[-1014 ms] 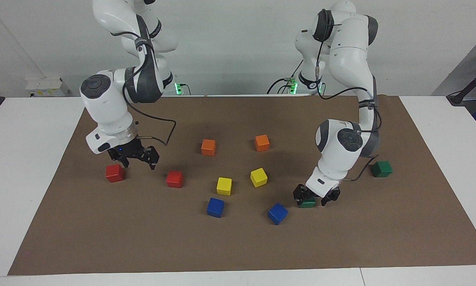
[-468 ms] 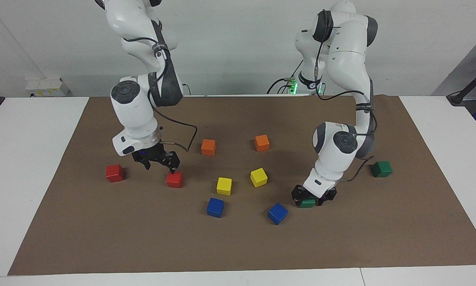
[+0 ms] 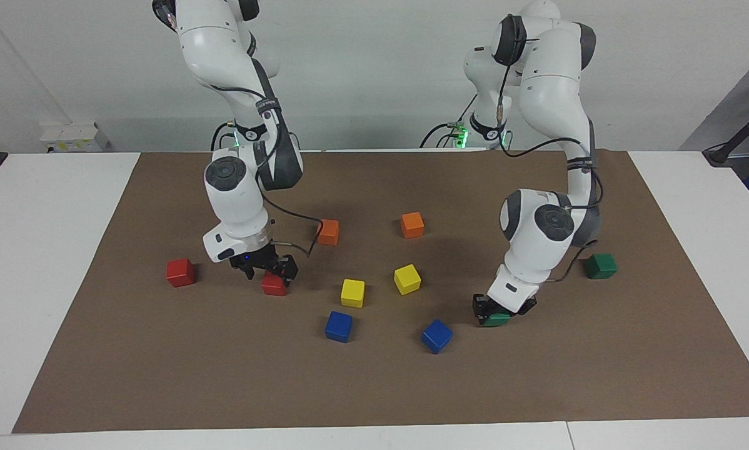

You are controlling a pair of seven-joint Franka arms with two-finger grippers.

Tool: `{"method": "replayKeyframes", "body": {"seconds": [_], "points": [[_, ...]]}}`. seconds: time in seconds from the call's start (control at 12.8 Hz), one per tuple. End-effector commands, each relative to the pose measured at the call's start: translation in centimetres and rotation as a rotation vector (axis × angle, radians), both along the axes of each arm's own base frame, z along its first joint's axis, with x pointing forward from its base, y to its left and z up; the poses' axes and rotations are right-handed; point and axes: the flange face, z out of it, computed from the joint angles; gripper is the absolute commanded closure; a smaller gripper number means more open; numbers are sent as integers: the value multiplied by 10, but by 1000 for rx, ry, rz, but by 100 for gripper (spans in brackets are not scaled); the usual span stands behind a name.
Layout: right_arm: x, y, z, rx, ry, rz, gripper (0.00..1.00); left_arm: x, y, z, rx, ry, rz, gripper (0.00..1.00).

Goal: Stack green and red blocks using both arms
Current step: 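Carry the green outward with the left gripper while the right gripper carries red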

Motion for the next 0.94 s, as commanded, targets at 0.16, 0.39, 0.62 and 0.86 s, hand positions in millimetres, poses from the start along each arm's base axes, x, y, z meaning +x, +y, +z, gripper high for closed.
{"method": "replayKeyframes", "body": {"seconds": [0.16,0.39,0.62,0.86], "points": [[-13,4,-25,4,-19,11,1,-19,125,94,50,59,-14,100],[-15,5,-28,3,-14,16,32,-33,224,102,72,57,-132,100],[-14,3,-18,-6,14,34,84,-49,278,90,89,43,-211,100],[4,-41,55,-27,71,112,88,-72,289,58,104,14,-222,100]]}}
